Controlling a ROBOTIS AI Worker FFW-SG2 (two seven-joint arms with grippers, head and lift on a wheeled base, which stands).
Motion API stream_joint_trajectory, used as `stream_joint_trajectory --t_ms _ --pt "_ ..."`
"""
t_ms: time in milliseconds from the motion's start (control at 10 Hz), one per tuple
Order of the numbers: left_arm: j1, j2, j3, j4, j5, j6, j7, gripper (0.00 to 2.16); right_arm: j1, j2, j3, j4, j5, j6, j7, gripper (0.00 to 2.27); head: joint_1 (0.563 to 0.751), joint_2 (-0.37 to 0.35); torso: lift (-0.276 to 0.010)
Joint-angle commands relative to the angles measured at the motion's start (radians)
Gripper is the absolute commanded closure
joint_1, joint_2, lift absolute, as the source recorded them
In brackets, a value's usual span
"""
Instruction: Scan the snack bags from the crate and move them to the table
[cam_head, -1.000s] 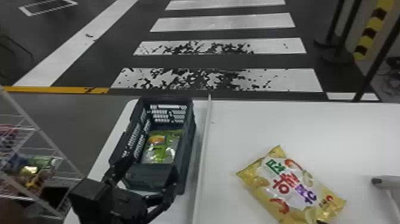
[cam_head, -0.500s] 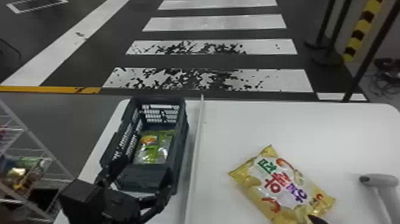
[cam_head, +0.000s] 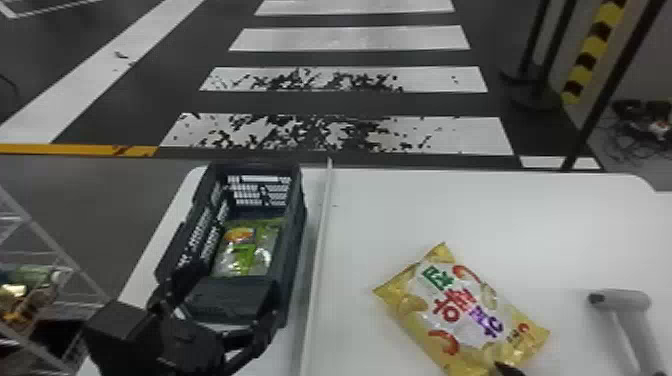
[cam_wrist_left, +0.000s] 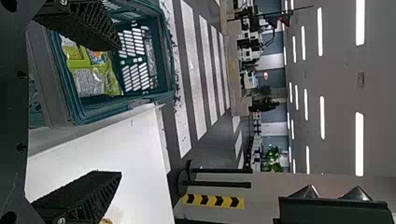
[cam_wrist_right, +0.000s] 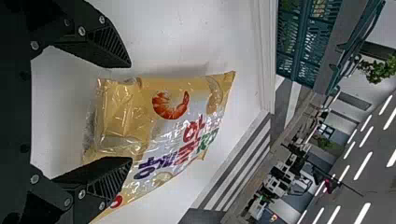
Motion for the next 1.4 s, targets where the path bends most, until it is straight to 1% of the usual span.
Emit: stream_joint_trajectory --t_ms 0,100,200,300,500,600,700,800,900,1000,1200,1300 --pt "-0.002 0.0 0.0 0.0 0.004 0.003 -0.003 0.04 -0.01 -0.001 0.014 0.009 0.01 0.011 0.0 0.41 0.695 0.096 -0.095" --pt "-0.002 0.0 0.0 0.0 0.007 0.003 -0.005 0.04 -0.016 -0.001 0.02 0.012 0.013 0.021 -0.002 0.58 0.695 0.098 -0.095" --pt "-0.002 0.0 0.0 0.002 0.007 0.003 -0.005 0.04 -0.021 -0.001 0.021 0.012 0.015 0.033 -0.003 0.83 0.695 0.1 -0.095" --pt "-0.002 0.0 0.0 0.003 0.009 0.003 -0.011 0.04 -0.024 -0.001 0.02 0.021 0.02 0.021 -0.014 1.41 0.695 0.1 -0.095" --pt "-0.002 -0.002 0.0 0.006 0.01 0.006 -0.014 0.04 -0.021 -0.003 0.02 0.03 0.02 -0.035 -0.057 2.14 0.695 0.089 -0.095" --pt "-0.002 -0.002 0.0 0.006 0.01 0.009 -0.016 0.04 -0.012 -0.004 0.02 0.029 0.02 -0.081 -0.083 2.25 0.695 0.089 -0.095" --pt "-0.004 -0.003 -0.001 0.005 0.01 0.009 -0.016 0.04 -0.001 -0.008 0.021 0.021 0.029 -0.093 -0.115 2.24 0.695 0.093 -0.095" --pt "-0.005 -0.005 -0.003 0.005 0.01 0.009 -0.016 0.04 0.011 -0.015 0.023 0.006 0.052 -0.068 -0.121 1.31 0.695 0.095 -0.095" --pt "-0.007 -0.003 -0.003 0.006 0.01 0.009 -0.016 0.04 0.025 -0.029 0.024 -0.008 0.061 -0.075 -0.124 0.53 0.695 0.093 -0.095" --pt "-0.007 -0.003 -0.003 0.008 0.01 0.009 -0.017 0.04 0.031 -0.041 0.029 -0.019 0.061 -0.081 -0.13 0.53 0.695 0.091 -0.095" --pt "-0.007 -0.002 0.0 0.009 0.012 0.009 -0.017 0.04 0.034 -0.052 0.037 -0.034 0.069 -0.093 -0.132 0.55 0.695 0.097 -0.095" --pt "-0.007 -0.002 -0.001 0.009 0.012 0.009 -0.017 0.04 0.036 -0.055 0.049 -0.03 0.139 -0.078 -0.156 0.26 0.695 0.105 -0.095"
